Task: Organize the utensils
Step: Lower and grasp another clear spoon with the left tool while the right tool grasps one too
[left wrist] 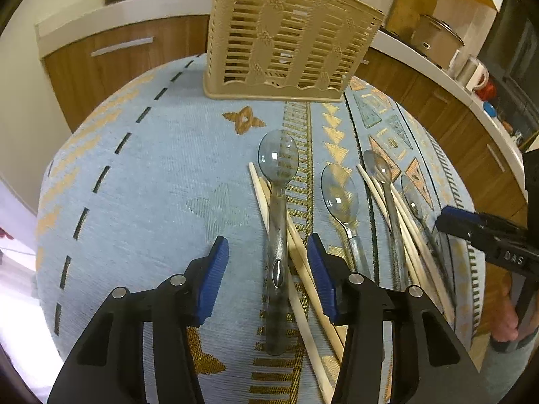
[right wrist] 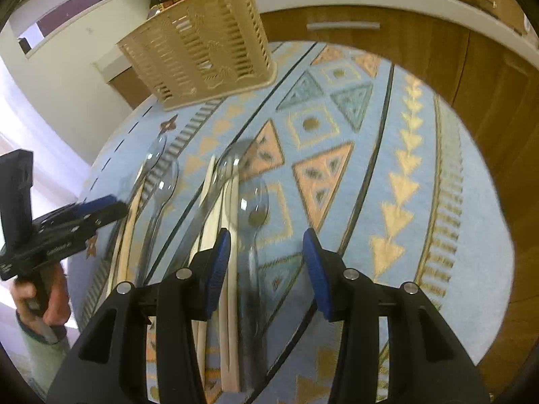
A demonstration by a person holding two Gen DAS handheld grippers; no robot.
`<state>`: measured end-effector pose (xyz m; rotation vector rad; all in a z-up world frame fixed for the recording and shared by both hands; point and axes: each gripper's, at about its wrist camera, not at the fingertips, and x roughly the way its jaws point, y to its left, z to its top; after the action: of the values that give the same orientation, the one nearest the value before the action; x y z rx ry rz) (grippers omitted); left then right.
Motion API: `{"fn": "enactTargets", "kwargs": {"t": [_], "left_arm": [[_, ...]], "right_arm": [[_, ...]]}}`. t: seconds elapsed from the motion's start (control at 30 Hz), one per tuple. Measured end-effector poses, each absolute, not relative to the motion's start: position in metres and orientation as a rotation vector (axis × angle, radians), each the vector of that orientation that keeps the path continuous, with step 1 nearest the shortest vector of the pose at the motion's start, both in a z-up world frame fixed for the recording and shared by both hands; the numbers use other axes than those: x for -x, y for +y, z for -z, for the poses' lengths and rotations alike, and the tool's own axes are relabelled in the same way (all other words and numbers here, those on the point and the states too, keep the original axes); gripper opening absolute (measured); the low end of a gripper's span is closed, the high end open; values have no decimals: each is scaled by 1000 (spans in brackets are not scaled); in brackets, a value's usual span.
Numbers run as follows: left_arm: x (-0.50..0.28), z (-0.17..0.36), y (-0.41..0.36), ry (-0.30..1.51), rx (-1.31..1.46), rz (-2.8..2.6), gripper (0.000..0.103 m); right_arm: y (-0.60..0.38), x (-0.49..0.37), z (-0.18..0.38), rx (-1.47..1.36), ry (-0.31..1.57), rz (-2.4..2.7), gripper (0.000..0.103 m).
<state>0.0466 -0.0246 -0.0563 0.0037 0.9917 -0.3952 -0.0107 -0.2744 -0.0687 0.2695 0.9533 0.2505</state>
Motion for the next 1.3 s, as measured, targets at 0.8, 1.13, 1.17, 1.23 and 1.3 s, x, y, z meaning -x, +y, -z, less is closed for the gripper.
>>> {"fn": "enactTargets", "kwargs": {"t": [0.8, 1.13, 1.17, 1.23, 1.3], "left_arm": [[-18, 44, 17, 1004, 48, 269, 11], [-33, 49, 15, 1018, 36, 296, 28], [-37, 50, 14, 1023, 33, 298, 28], [-43, 51, 12, 1022, 34, 313, 28], [-48, 51, 8, 1015, 18, 321, 28]], "right_arm": [[-262, 1, 66, -221, 928, -206, 10], [-269, -8, 76, -210, 957, -200, 13], [-271, -9, 76, -217, 959, -203, 17], [-272, -9, 75, -220, 960, -210, 26], [-269, -7, 73, -190, 948, -204, 30]]}}
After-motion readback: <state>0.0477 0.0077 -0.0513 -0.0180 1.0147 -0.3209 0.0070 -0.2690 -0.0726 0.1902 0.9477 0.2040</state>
